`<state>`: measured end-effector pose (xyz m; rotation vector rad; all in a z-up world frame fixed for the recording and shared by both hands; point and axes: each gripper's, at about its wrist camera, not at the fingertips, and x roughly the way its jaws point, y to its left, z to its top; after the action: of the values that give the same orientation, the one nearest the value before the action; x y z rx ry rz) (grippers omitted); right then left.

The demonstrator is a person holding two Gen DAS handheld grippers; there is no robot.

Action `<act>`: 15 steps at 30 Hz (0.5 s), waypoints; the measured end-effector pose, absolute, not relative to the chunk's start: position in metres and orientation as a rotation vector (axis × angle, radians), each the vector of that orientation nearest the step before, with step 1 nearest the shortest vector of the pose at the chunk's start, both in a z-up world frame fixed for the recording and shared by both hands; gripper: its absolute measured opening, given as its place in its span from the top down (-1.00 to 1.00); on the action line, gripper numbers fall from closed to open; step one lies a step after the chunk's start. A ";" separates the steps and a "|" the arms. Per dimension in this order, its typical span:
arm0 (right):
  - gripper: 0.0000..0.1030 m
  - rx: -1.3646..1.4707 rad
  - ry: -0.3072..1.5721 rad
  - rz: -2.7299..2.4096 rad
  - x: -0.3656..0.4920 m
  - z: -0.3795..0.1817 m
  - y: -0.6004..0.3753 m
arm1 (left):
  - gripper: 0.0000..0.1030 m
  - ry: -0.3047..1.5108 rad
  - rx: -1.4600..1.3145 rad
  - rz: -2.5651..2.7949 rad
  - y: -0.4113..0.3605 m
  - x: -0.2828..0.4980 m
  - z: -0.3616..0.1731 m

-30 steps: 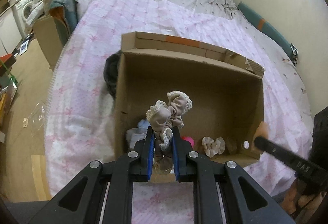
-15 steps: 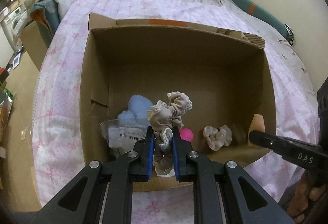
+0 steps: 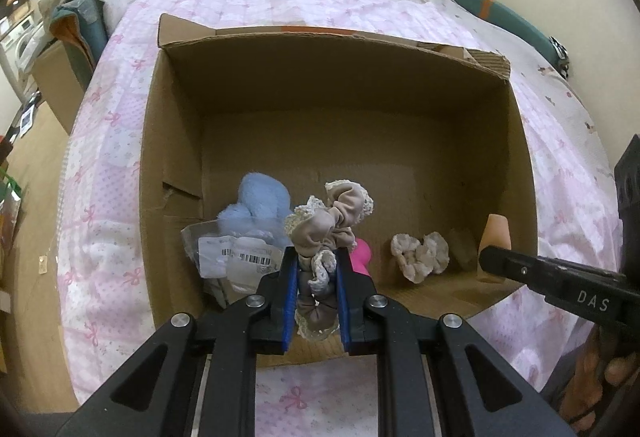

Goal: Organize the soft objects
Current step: 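Carry the scrunchie and earplug into the box and open both grippers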

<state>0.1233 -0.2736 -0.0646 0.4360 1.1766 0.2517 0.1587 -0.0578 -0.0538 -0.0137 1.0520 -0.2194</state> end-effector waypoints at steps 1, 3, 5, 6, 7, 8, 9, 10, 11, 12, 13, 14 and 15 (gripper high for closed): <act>0.87 0.436 1.177 0.252 0.123 -0.065 -0.274 | 0.72 1.054 -0.010 -0.218 -0.058 0.159 -0.055; 0.87 0.438 1.178 0.253 0.123 -0.065 -0.274 | 0.69 1.060 -0.011 -0.216 -0.058 0.159 -0.056; 0.87 0.436 1.178 0.252 0.123 -0.065 -0.274 | 0.65 1.065 -0.018 -0.219 -0.058 0.159 -0.056; 0.87 0.437 1.177 0.253 0.123 -0.065 -0.274 | 0.63 1.069 -0.020 -0.221 -0.057 0.159 -0.056; 0.87 0.440 1.177 0.255 0.123 -0.065 -0.274 | 0.58 1.072 -0.019 -0.220 -0.058 0.160 -0.057; 0.87 0.439 1.176 0.256 0.123 -0.064 -0.274 | 0.46 1.072 -0.017 -0.219 -0.058 0.159 -0.057; 0.87 0.438 1.176 0.257 0.123 -0.065 -0.273 | 0.36 1.073 -0.015 -0.217 -0.059 0.160 -0.057; 0.87 0.438 1.175 0.258 0.123 -0.065 -0.273 | 0.09 1.074 -0.016 -0.216 -0.060 0.159 -0.056; 0.87 0.439 1.175 0.260 0.123 -0.066 -0.273 | -0.13 1.069 -0.020 -0.218 -0.060 0.158 -0.054; 0.87 0.439 1.174 0.261 0.122 -0.066 -0.273 | -0.18 1.050 -0.027 -0.223 -0.061 0.156 -0.050; 0.86 0.439 1.173 0.261 0.122 -0.066 -0.274 | -0.22 1.034 -0.029 -0.226 -0.060 0.155 -0.048; 0.86 0.441 1.173 0.262 0.122 -0.066 -0.273 | -0.26 1.017 -0.028 -0.229 -0.061 0.153 -0.045; 0.86 0.443 1.172 0.263 0.122 -0.065 -0.274 | -0.28 1.011 -0.023 -0.229 -0.061 0.153 -0.043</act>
<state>0.1216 -0.2736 -0.0654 0.4430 1.1720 0.2627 0.1529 -0.0613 -0.0428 -0.0234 1.0106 -0.2291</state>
